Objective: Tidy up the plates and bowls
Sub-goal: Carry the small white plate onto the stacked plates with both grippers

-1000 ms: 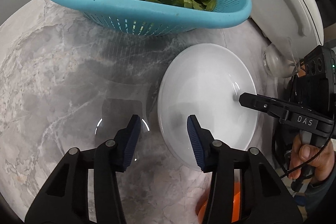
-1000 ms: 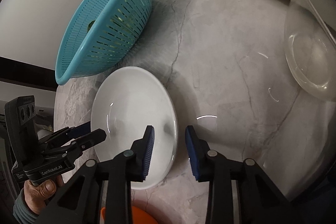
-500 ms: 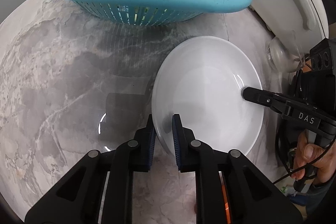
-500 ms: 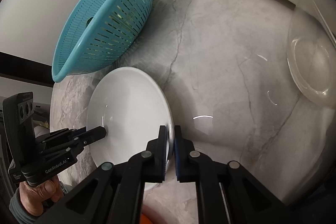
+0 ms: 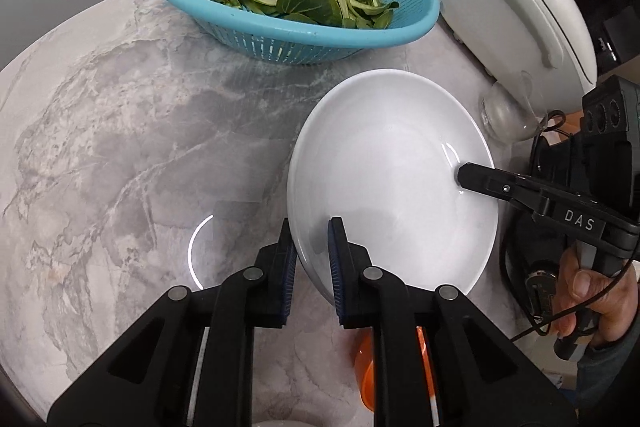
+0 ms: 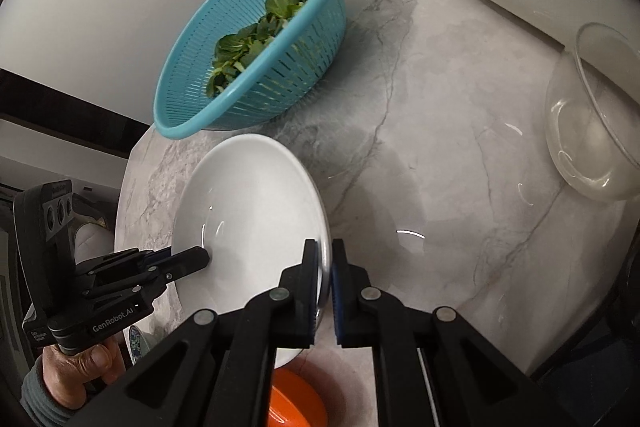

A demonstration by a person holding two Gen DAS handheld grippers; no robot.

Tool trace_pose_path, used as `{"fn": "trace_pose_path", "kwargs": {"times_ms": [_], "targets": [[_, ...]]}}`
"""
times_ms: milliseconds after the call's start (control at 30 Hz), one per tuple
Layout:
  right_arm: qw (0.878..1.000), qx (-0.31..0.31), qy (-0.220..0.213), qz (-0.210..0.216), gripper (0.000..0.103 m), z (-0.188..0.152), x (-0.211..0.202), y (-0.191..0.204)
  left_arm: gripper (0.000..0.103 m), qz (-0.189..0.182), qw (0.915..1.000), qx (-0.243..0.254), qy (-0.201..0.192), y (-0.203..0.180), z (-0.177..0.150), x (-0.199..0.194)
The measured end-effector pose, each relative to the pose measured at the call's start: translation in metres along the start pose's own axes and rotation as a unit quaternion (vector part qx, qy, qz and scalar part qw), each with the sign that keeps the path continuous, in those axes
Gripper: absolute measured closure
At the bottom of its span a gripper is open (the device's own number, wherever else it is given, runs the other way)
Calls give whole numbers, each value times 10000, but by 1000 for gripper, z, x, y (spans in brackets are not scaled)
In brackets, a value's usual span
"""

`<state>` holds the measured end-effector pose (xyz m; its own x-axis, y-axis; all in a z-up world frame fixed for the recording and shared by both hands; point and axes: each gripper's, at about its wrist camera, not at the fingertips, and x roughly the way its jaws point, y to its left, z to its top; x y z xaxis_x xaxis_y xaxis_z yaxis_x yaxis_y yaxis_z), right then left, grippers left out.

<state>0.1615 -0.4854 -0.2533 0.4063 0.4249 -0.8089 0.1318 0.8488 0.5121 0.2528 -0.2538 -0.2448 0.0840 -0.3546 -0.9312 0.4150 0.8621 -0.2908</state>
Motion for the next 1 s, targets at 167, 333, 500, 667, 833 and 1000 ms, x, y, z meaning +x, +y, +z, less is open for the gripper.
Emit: {"fn": "trace_pose_path", "kwargs": {"times_ms": [167,333,500,667,833,1000], "targets": [[9991,-362,-55,220,95,-14,-22,28,89,-38,9993,-210,-317,11,-32,-55],[9972,-626,-112,392,94,-44,-41,67,89,-80,9978,-254,-602,23,-77,-113],[9950,-865,-160,482,94,-85,-58,108,89,-155,9965,-318,-756,39,-136,-158],[9932,-1027,-166,518,94,-140,-69,142,89,-211,9961,-359,-772,52,-211,-189],[9924,-1109,-55,536,94,-195,-73,164,89,-291,9959,-440,-731,57,-288,-206],[9906,-1274,223,447,94,-255,-62,180,89,-369,9952,-682,-597,61,-366,-205]]}}
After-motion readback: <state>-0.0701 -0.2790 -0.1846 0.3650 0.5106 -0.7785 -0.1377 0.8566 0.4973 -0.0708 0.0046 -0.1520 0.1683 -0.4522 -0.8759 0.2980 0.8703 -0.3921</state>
